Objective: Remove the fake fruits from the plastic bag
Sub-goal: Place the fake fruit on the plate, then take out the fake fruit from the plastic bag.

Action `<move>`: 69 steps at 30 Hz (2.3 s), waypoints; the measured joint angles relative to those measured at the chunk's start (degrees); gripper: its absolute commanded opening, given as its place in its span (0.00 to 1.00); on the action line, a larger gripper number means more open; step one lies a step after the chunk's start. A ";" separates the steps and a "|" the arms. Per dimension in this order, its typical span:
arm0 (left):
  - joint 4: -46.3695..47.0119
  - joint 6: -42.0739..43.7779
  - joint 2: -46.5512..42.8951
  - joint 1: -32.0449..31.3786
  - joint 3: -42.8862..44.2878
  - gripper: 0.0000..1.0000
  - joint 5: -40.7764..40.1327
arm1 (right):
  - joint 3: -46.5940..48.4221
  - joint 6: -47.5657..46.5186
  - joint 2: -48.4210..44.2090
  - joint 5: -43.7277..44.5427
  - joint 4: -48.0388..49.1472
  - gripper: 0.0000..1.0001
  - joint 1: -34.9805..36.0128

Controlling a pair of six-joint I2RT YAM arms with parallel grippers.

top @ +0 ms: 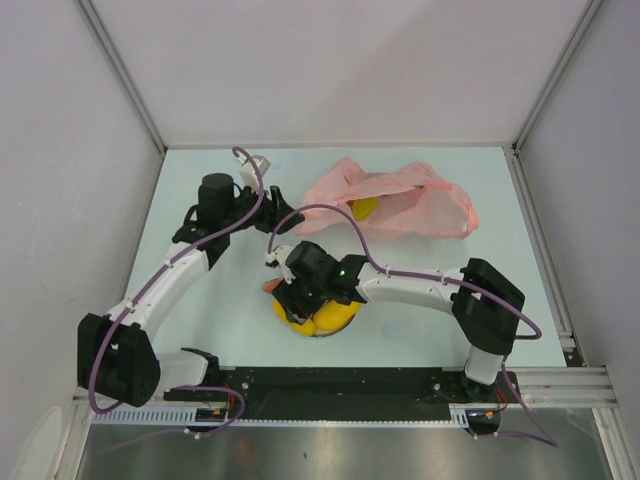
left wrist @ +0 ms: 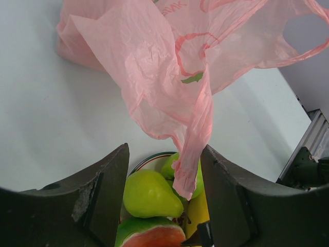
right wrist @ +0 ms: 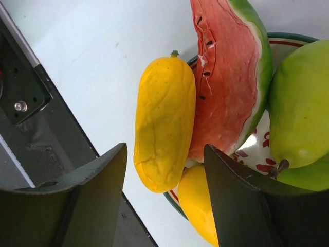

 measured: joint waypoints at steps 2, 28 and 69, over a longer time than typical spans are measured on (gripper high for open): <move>0.02 0.00 0.13 0.00 0.00 0.63 0.00 | 0.00 -0.24 -0.68 -0.11 -0.11 0.66 0.00; -10.21 7.02 3.21 0.00 4.55 0.00 9.18 | 7.04 -13.22 -7.26 -2.23 -5.75 0.12 -36.24; -19.80 19.08 9.57 -1.46 11.08 0.00 9.90 | 25.97 8.33 26.80 -12.20 3.48 0.16 -47.65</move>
